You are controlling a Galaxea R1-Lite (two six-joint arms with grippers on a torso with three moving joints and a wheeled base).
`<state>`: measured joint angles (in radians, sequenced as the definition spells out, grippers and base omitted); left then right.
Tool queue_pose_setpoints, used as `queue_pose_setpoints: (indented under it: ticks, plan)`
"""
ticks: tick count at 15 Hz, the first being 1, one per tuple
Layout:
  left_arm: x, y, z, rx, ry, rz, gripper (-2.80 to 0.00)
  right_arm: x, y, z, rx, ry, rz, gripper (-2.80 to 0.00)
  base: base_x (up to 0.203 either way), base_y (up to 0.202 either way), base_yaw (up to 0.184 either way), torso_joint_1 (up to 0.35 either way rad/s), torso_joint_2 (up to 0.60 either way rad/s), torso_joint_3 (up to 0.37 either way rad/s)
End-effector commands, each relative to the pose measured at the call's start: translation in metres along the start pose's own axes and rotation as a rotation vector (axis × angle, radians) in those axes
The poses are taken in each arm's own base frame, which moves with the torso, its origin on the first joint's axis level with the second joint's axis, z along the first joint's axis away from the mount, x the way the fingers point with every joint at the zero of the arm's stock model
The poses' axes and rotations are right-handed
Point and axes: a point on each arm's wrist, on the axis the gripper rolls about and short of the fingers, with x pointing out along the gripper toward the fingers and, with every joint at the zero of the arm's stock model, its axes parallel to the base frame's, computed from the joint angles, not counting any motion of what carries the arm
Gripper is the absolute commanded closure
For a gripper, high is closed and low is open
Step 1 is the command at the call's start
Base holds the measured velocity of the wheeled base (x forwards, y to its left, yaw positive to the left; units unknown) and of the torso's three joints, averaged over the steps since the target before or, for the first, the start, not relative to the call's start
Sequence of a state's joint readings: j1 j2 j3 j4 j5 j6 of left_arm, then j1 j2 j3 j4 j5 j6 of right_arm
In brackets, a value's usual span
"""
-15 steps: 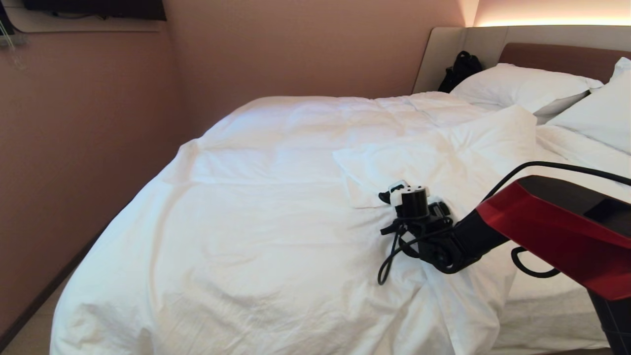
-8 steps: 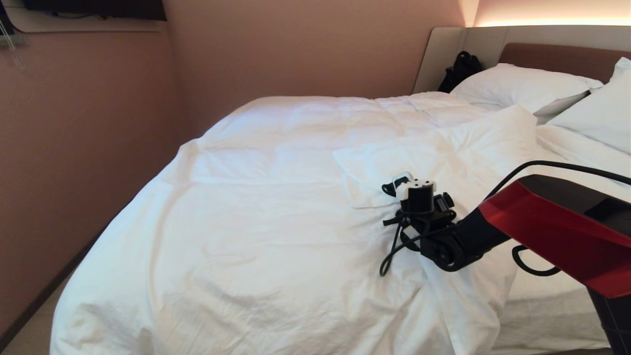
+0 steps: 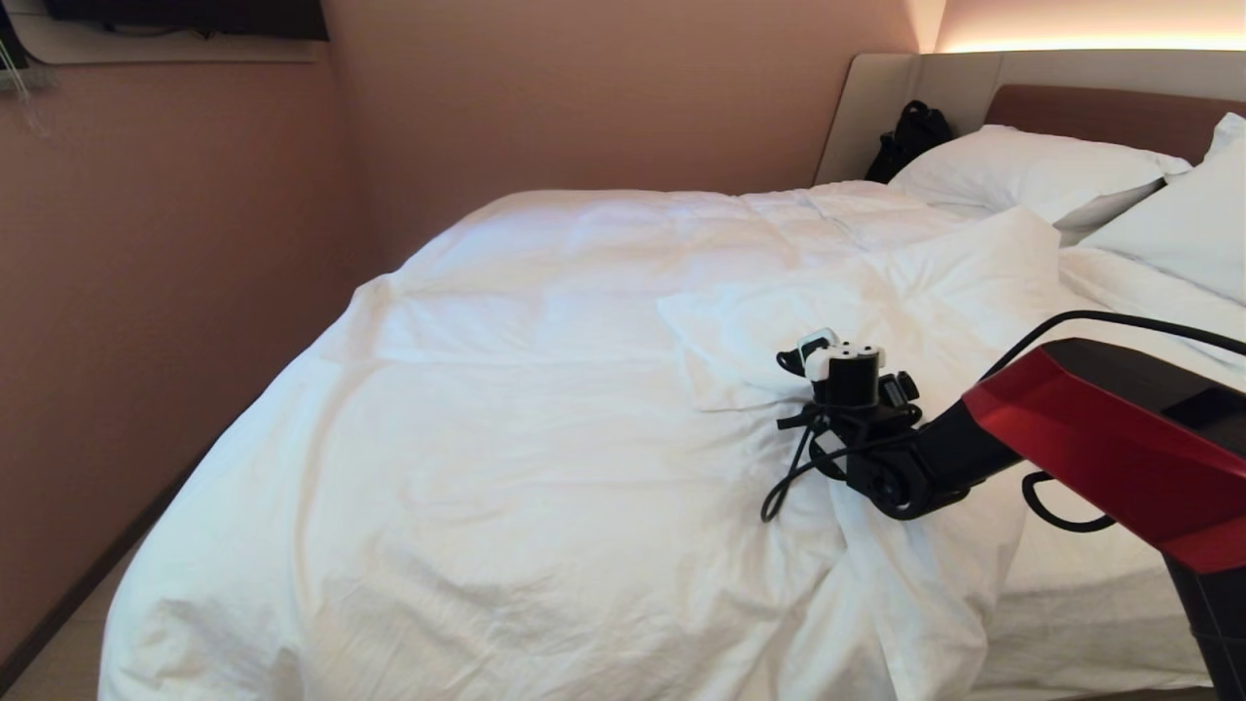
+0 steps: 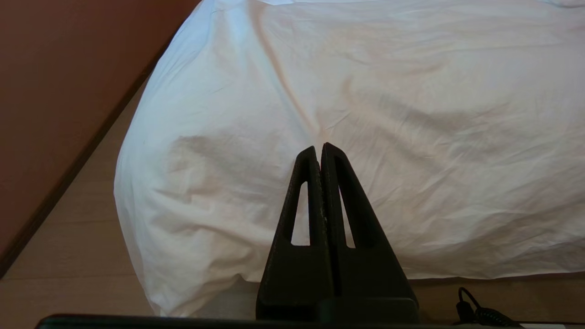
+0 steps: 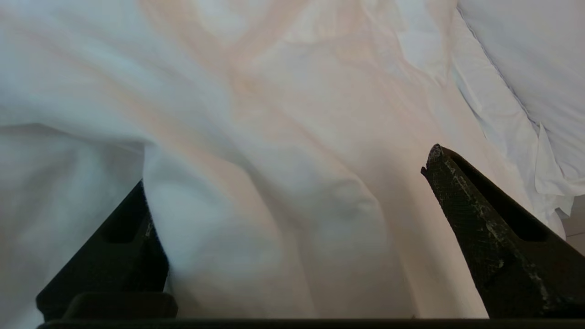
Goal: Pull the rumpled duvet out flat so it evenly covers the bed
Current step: Flatten the corners of the folded blanket
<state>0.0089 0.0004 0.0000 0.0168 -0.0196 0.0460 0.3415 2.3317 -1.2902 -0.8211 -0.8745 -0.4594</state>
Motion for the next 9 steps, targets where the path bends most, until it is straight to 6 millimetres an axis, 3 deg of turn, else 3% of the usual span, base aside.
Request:
queue_pose_setpoints:
  ticks: [1, 7, 8, 9]
  plan:
    - [0.0000, 0.0000, 0.0000, 0.000, 0.000, 0.000, 0.00, 0.0011, -0.0006, 0.0000, 0.004, 0.000, -0.006, -2.80, 0.000, 0.000, 0.000, 0.000, 0.00, 0.000]
    - [0.0000, 0.0000, 0.0000, 0.000, 0.000, 0.000, 0.00, 0.0010, 0.0001, -0.0016, 0.003, 0.002, -0.005, -2.80, 0.000, 0.000, 0.000, 0.000, 0.00, 0.000]
    - [0.0000, 0.0000, 0.0000, 0.000, 0.000, 0.000, 0.00, 0.0010, 0.0001, -0.0016, 0.004, 0.002, -0.004, 0.00, 0.000, 0.000, 0.000, 0.000, 0.00, 0.000]
    - [0.0000, 0.0000, 0.0000, 0.000, 0.000, 0.000, 0.00, 0.0006, 0.0005, -0.0009, 0.006, 0.000, -0.003, 0.00, 0.000, 0.000, 0.000, 0.000, 0.00, 0.000]
